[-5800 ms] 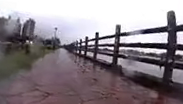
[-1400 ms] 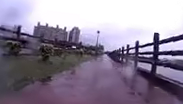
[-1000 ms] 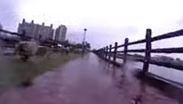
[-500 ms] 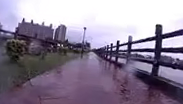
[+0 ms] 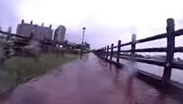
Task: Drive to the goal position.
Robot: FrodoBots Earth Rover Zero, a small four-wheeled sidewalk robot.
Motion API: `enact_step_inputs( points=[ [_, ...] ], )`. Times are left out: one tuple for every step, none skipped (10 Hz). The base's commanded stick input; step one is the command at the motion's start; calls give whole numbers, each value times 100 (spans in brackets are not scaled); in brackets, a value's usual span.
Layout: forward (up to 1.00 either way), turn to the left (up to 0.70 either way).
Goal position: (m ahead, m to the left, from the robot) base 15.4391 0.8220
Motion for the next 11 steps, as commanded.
enact_step_inputs(
  points=[
    [100, 0],
    [100, 0],
    [100, 0],
    [100, 0],
    [100, 0],
    [100, 0],
    [100, 5],
    [100, 24],
    [100, 29],
    [100, 32],
    [100, 0]
  ],
)
